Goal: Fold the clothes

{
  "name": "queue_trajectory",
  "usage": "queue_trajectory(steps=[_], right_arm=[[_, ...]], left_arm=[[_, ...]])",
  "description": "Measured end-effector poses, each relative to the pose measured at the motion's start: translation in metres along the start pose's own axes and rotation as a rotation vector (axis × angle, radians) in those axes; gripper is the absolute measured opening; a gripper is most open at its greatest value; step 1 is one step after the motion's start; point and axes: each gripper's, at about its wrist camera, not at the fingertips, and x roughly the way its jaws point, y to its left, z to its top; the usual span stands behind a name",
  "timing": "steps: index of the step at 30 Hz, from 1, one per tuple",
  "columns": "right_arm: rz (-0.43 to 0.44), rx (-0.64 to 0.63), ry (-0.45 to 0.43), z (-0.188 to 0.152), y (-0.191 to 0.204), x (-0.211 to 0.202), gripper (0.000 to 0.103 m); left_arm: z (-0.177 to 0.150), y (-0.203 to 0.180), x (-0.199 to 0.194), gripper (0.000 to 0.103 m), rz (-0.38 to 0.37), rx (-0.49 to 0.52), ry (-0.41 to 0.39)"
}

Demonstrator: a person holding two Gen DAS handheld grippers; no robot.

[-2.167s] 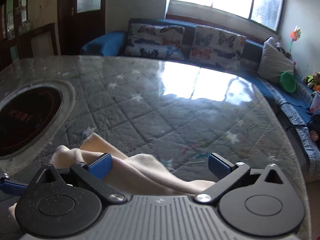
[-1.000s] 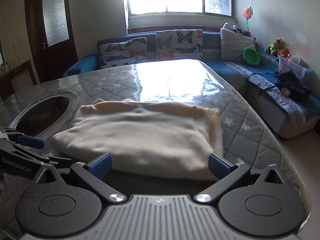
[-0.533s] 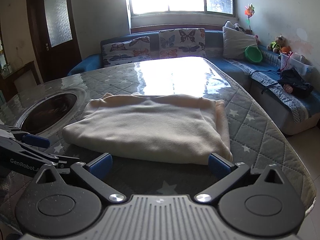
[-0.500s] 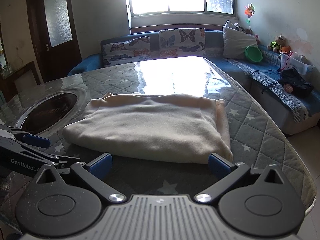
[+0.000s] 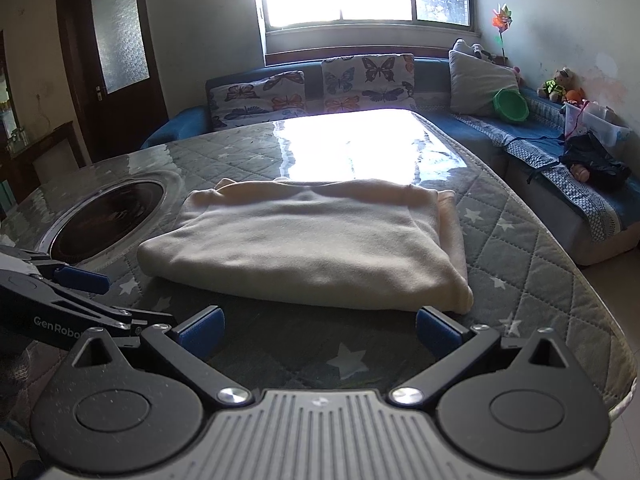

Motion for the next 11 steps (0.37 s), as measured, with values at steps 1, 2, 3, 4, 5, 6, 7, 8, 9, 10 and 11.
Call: queue_trajectory(steps=[1,2,3,4,5,6,7,8,9,10,11], right_arm=[[0.0,0.0,0.0,-0.0003,0.0004,-0.0003,0.103],[0.0,0.001,0.0,-0.0004,0.0007,-0.0009,0.103],[-0.001,0.0,0.0,-0.0004,0.0007,-0.0013,0.103],[-0.001,0.0,0.0,-0.0005,0.001,-0.0018,0.103],[-0.002,-0.001,0.0,-0.0007,0.0014,-0.0022,0.103],[-0.002,-0.002,0.0,-0.0008,0.0017,-0.0026,0.103],[-0.002,-0.002,-0.001,-0.001,0.0018,-0.0031,0.103],[-0.002,-0.003,-0.002,-0.0012,0.0018,-0.0036,0.103],[0.0,-0.003,-0.002,-0.0014,0.0018,-0.0039,0.103],[0.0,-0.003,-0.002,-0.0016,0.0021,-0.0039,0.103],[0.0,-0.004,-0.001,-0.0018,0.0024,-0.0039,0.103]], left_arm=[[-0.0002,-0.0001,-0.0003,0.103,0.0,0.001,-0.001],[-0.0002,-0.0002,-0.0007,0.103,0.001,0.001,-0.002],[-0.0002,-0.0003,-0.0011,0.103,0.001,0.002,-0.003],[-0.0003,-0.0004,-0.0015,0.103,0.0,0.002,-0.004],[-0.0004,-0.0007,-0.0019,0.103,0.0,0.003,-0.006],[-0.0007,-0.001,-0.0022,0.103,0.0,0.003,-0.007],[-0.001,-0.0012,-0.0026,0.103,-0.001,0.003,-0.008],[-0.0012,-0.0015,-0.003,0.103,-0.002,0.004,-0.01],[-0.0014,-0.0017,-0.0035,0.103,-0.002,0.005,-0.011],[-0.0015,-0.002,-0.0039,0.103,0.0,0.006,-0.012],[-0.0016,-0.0023,-0.0043,0.103,0.001,0.008,-0.012]])
